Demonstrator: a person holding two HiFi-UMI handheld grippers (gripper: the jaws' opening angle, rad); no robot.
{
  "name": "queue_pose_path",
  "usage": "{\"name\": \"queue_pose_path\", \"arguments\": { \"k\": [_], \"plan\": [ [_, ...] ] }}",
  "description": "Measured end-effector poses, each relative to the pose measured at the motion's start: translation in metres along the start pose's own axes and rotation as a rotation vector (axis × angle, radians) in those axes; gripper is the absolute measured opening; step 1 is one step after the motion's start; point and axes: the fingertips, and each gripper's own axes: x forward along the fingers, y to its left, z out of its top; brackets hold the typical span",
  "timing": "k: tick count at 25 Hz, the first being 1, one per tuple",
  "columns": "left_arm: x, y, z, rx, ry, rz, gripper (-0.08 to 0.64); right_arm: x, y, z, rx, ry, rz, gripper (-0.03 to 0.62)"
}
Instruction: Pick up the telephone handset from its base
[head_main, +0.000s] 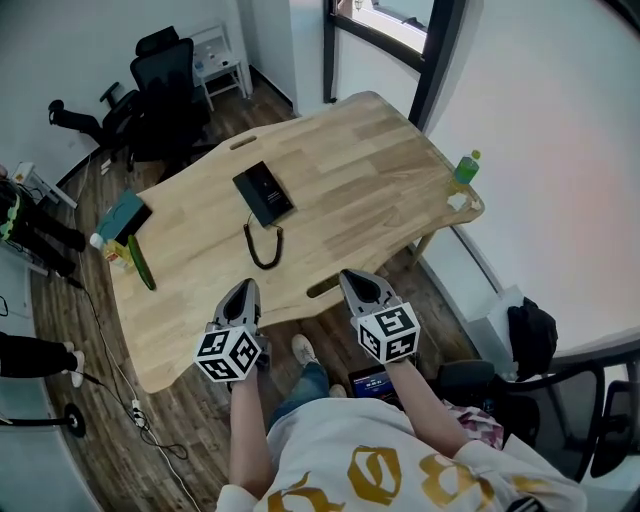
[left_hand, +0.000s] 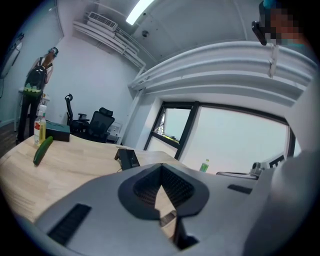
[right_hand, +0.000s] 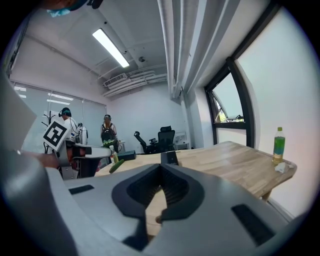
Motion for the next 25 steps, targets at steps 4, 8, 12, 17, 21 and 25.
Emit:
{"name": "queue_pose_path", "arguments": {
  "k": [4, 8, 12, 17, 21, 25],
  "plan": [
    [0.038, 0.028, 0.013, -0.012, 0.005, 0.006, 0.005, 0.046, -0.015, 0.006, 0.007, 0.020, -0.001, 0.005],
    [0.078, 0.062, 0.031, -0.035, 0.014, 0.010, 0.005, 0.095, -0.025, 0.013, 0.009, 0.051, 0.000, 0.005],
    [0.118, 0.091, 0.047, -0.057, 0.020, -0.007, 0.006, 0.138, -0.033, 0.020, 0.008, 0.073, -0.009, 0.005],
    [0.157, 0.114, 0.052, -0.072, 0.045, -0.047, 0.005, 0.176, -0.047, 0.027, 0.006, 0.079, -0.043, 0.005],
    [0.172, 0.127, 0.056, -0.120, 0.033, -0.055, 0.005, 0.188, -0.050, 0.028, 0.005, 0.089, -0.057, 0.005],
    [0.185, 0.134, 0.059, -0.138, 0.037, -0.052, 0.006, 0.192, -0.055, 0.032, 0.005, 0.076, -0.075, 0.005]
  ]
}}
